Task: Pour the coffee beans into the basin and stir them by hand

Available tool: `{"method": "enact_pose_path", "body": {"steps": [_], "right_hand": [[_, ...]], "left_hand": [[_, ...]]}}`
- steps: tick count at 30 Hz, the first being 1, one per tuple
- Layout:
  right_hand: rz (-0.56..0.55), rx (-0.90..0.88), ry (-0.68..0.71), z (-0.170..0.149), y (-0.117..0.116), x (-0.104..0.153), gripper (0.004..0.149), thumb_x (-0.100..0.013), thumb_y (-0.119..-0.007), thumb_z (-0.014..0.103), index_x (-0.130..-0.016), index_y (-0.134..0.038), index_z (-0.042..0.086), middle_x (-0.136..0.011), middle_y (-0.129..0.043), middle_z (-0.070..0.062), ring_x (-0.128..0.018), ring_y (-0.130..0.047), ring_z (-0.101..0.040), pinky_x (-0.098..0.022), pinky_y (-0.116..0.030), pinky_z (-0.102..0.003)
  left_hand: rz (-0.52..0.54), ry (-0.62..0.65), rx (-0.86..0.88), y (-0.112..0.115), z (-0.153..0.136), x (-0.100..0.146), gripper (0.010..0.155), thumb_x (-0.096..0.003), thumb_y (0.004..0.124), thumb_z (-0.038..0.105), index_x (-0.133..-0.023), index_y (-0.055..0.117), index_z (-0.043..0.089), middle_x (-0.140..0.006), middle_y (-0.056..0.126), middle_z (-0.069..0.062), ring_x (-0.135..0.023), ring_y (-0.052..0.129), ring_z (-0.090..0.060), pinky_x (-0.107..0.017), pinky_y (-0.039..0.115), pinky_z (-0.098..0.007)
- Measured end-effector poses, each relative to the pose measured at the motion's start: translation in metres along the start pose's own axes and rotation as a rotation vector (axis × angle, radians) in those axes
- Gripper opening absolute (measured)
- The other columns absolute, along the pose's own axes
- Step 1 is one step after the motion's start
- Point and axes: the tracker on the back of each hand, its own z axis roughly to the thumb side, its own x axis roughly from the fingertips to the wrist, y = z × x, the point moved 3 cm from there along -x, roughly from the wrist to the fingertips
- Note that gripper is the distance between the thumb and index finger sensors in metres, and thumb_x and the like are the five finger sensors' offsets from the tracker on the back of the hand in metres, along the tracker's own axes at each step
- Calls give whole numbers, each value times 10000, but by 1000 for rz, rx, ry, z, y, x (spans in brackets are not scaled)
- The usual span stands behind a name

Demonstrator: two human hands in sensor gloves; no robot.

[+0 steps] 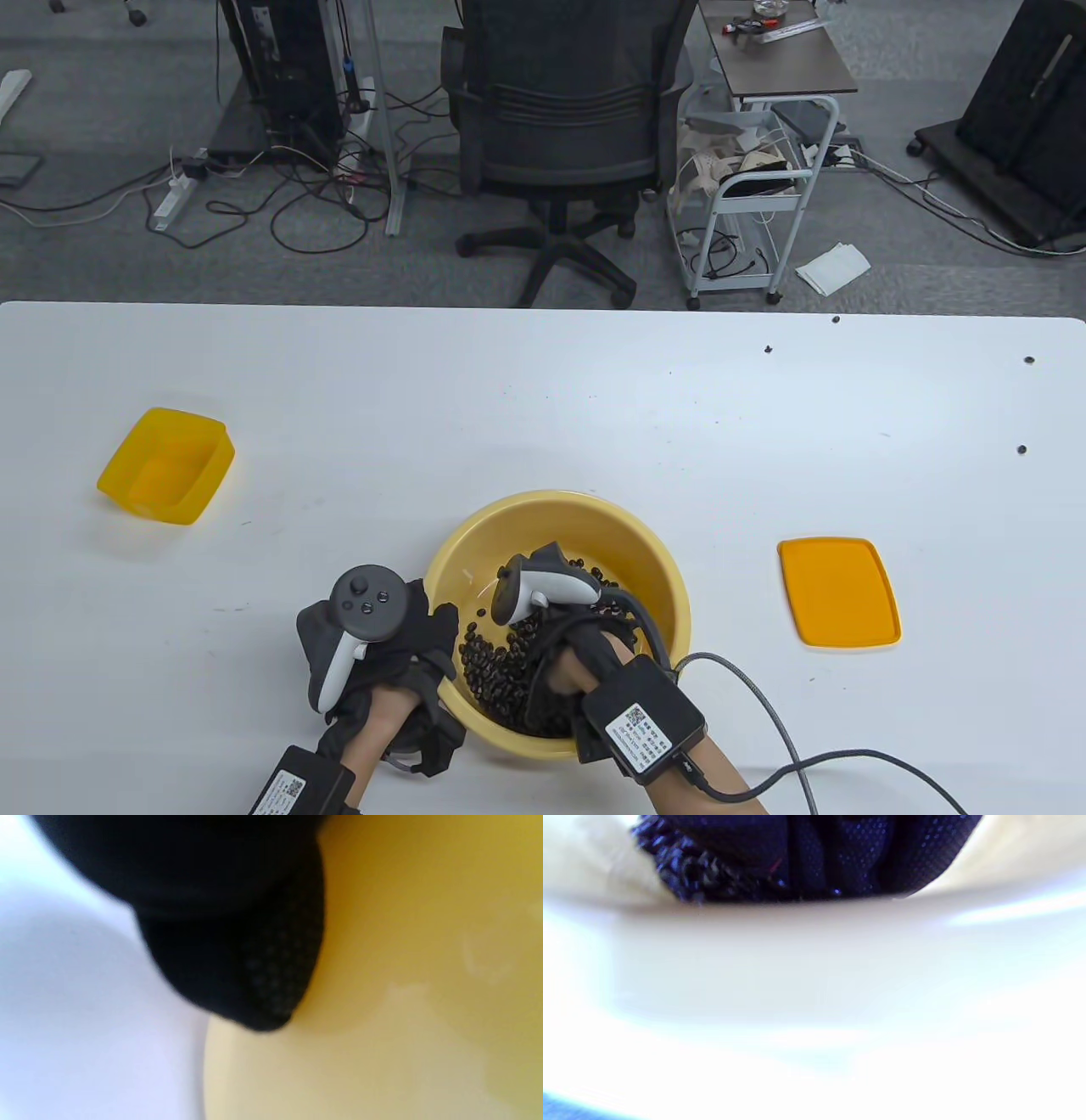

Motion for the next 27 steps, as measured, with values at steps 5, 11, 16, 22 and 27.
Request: {"method": "enact_pose_path", "body": {"steps": [5,11,16,22,27], "right_hand": [[-44,-51,125,22,5,-3,469,-408,-730,272,-864,-716,162,-884,-754,-106,-772,-841,-322,-563,-759,-422],[-168,-135,177,38,26,-8,473,-404,-739,273,-861,-720,153,-875,-766,-112,-754,-859,-317,-552,-769,-418],[-242,-214,229,39,46,-14,477,-407,-738,283,-870,-704,171,-889,-747,-93,-757,-850,-294,-555,-768,-396],[-497,-245,157,28,75,-14,471,-408,-738,284,-864,-704,177,-905,-726,-84,-777,-827,-294,-566,-750,-397],[-715,-99,-19,14,92,-11,456,-397,-741,308,-841,-744,206,-887,-764,-57,-774,-844,-289,-563,-762,-399]], "left_hand": [[3,1,-3,0,0,0,627,-479,751,382,-919,593,-36,-666,1025,-214,-91,1142,-164,17,990,-186],[-4,10,-1,1,0,-1,629,-480,747,380,-919,586,-41,-667,1021,-216,-94,1139,-164,15,987,-188],[-2,23,-3,1,1,-1,632,-481,747,380,-918,584,-46,-664,1020,-220,-90,1139,-161,17,986,-186],[-7,25,0,1,1,-1,632,-481,747,376,-919,581,-47,-666,1019,-221,-93,1139,-162,15,986,-189],[-11,24,1,2,0,0,633,-482,745,377,-920,577,-47,-670,1017,-220,-98,1140,-159,13,986,-188]]}}
